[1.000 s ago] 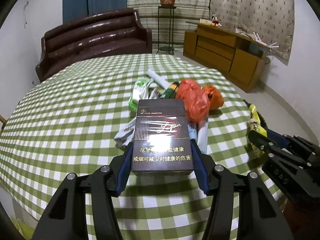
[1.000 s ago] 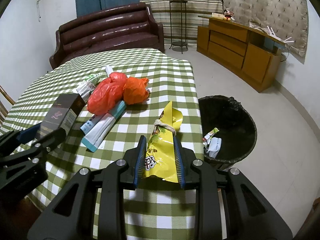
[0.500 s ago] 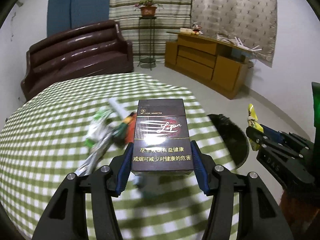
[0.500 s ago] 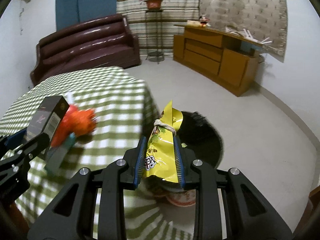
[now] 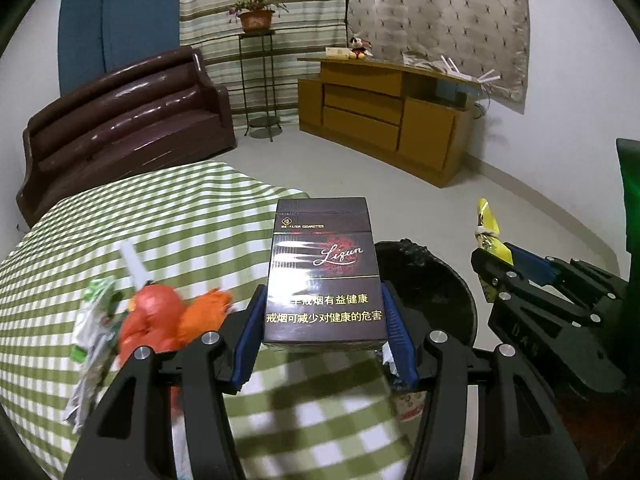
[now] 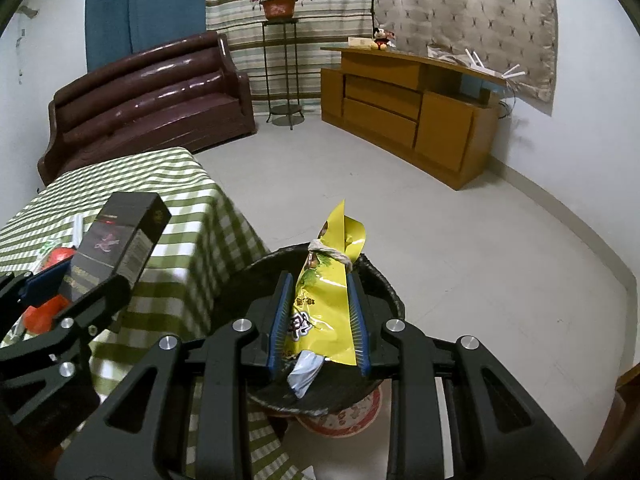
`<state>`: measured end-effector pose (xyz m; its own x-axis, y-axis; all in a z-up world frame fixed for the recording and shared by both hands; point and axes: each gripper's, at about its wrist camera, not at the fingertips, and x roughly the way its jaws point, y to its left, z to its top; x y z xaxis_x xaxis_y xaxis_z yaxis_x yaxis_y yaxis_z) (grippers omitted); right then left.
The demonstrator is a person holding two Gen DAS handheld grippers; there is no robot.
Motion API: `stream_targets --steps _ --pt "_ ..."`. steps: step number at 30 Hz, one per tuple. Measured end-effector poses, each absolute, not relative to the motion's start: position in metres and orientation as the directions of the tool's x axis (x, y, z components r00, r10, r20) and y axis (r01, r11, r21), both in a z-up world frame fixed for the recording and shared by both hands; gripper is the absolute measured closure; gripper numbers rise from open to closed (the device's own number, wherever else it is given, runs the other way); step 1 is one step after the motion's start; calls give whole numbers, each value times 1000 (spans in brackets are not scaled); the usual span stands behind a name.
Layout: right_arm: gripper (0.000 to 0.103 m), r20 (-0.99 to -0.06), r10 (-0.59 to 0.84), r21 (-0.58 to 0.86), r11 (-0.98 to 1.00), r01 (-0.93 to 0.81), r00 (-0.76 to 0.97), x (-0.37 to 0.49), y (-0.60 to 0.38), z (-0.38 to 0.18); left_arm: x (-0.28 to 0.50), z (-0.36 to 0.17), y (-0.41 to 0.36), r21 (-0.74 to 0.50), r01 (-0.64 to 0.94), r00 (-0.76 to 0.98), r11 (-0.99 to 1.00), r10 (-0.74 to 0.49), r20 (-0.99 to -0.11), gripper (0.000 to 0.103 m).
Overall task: Collect trash
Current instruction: 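Carry the yellow wrapper and cigarette box to the bin and release both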
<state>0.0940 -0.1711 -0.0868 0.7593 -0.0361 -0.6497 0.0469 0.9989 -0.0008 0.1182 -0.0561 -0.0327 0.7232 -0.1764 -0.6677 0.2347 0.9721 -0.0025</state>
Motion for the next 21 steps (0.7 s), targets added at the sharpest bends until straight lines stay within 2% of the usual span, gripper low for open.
stream_targets --steps 15,19,21 --pt "75 -682 -8 55 997 63 731 123 -199 -106 155 -50 -88 13 244 675 970 -160 -720 48" --pt "67 -681 -9 61 996 69 732 127 -204 -105 159 -50 -90 14 244 674 970 -159 -722 41" --pt "67 -681 -10 62 996 71 732 127 -204 -105 158 -49 -89 15 245 677 969 -160 -719 40"
